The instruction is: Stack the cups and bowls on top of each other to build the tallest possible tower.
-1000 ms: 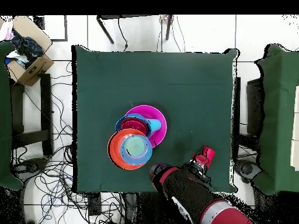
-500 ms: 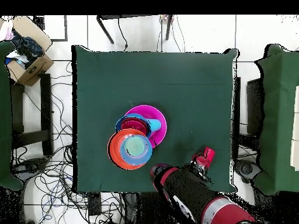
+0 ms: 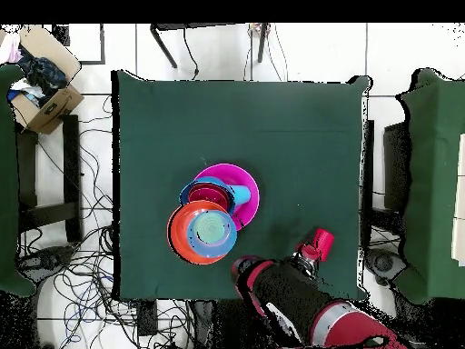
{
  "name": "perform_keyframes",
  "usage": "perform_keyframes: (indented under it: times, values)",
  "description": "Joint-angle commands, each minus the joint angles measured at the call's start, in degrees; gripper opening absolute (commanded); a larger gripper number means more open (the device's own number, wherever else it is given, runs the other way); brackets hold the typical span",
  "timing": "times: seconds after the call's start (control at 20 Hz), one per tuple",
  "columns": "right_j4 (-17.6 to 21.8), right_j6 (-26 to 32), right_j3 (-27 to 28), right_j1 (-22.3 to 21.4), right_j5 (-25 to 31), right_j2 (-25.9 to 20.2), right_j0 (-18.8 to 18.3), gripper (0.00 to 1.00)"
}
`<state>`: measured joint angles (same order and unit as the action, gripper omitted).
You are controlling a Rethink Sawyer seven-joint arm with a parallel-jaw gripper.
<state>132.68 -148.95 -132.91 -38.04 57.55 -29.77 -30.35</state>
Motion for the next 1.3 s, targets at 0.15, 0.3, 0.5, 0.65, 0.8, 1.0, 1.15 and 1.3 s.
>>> perform_keyframes:
  times: [0.15,0.3,0.5,0.65,0.8,1.0,1.15,1.3]
  values:
    - [-0.5,-13.2,0.6,2.3,3.0,-2.8,1.7,1.0]
    - [-0.9,-14.1,-0.2,2.6,3.2,-3.0,2.0,1.0]
    - [-1.0,-13.9,-0.8,3.8,3.7,-2.7,2.2,1.0]
    - [-0.9,-14.3,-0.6,4.4,4.3,-2.6,2.2,1.0]
    - [-1.2,-14.3,-0.7,4.2,4.2,-2.4,2.1,1.0]
    - [-1.2,-14.0,-0.6,4.6,5.1,-2.0,2.5,1.0]
    - [-0.5,-14.1,-0.3,5.7,6.1,-1.8,2.5,1.0]
    - [0.8,-14.7,-0.5,6.6,7.5,-1.7,2.1,1.0]
